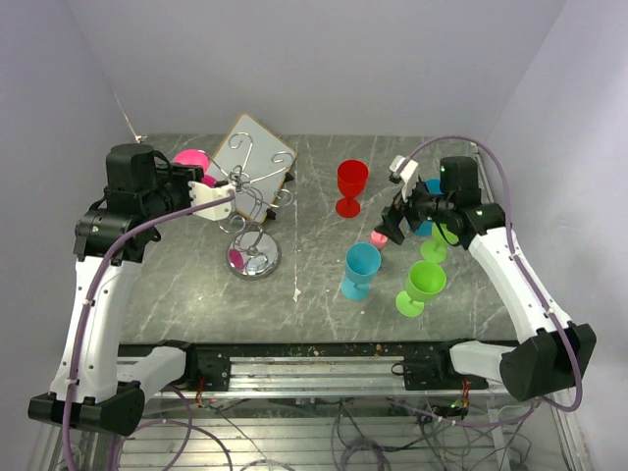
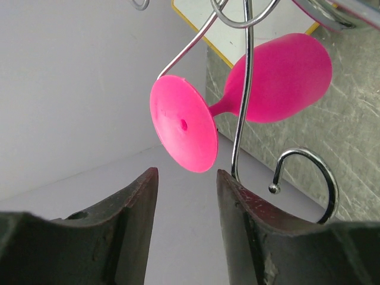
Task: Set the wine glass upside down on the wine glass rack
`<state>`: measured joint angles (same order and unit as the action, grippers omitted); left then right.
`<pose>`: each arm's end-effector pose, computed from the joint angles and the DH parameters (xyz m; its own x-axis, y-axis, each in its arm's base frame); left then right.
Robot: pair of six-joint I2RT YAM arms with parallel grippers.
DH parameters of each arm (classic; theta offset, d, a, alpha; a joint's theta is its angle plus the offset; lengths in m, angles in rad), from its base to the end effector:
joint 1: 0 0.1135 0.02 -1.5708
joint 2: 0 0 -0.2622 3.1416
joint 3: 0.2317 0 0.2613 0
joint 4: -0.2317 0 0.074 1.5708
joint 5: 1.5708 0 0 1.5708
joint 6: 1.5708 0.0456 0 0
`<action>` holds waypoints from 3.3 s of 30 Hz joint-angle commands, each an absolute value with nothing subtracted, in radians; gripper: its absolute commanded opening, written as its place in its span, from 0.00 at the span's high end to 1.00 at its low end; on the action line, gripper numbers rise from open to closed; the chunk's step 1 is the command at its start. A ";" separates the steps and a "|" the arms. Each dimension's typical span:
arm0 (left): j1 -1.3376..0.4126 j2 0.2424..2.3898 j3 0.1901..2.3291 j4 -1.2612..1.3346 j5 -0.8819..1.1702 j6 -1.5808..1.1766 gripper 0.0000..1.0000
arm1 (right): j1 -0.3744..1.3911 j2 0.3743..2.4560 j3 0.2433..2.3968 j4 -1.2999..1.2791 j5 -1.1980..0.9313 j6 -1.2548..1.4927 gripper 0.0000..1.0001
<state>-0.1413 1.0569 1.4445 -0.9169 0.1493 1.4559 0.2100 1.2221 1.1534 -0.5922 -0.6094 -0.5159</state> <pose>0.2037 -0.0358 0.4334 0.2073 0.9628 -0.1736 0.5271 0.0395 0.8489 0.2647 0.0831 0.3339 -0.2199 -0.4605 -0.8600 -0.8293 0.5526 -0.0838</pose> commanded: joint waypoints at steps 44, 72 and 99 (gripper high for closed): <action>-0.150 0.993 1.657 -0.719 0.055 0.889 0.01 | 0.572 1.421 1.290 -0.884 -0.238 -0.575 0.51; -0.141 0.973 1.713 -0.602 0.170 0.265 0.01 | 0.565 1.365 1.670 -0.980 -0.423 -0.696 1.00; -0.175 1.225 1.749 -0.347 0.561 -0.273 0.03 | 0.564 1.436 2.162 -0.639 -0.232 -0.335 1.00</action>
